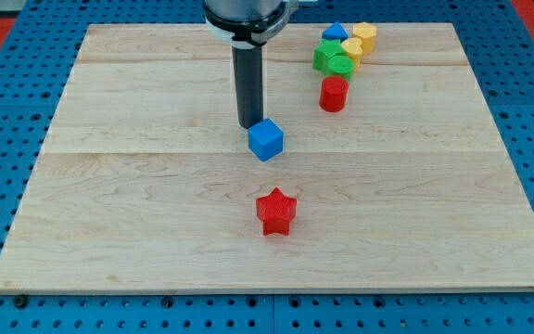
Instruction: Move the blue cube towards the bottom side
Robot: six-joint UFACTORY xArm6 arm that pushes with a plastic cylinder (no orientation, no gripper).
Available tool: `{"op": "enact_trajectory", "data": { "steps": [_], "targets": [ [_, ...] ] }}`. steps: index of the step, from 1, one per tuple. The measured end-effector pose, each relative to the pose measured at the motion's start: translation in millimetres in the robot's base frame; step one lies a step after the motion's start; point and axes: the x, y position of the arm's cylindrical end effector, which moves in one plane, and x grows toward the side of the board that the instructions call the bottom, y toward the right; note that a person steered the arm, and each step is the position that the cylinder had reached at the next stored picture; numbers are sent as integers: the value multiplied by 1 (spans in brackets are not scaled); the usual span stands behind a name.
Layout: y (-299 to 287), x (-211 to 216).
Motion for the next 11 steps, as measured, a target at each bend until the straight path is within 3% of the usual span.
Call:
{"op": "enact_trajectory", "data": {
  "steps": [4,7,11],
  "targets": [
    [56,0],
    [-24,7],
    [-8,32]
  ]
}}
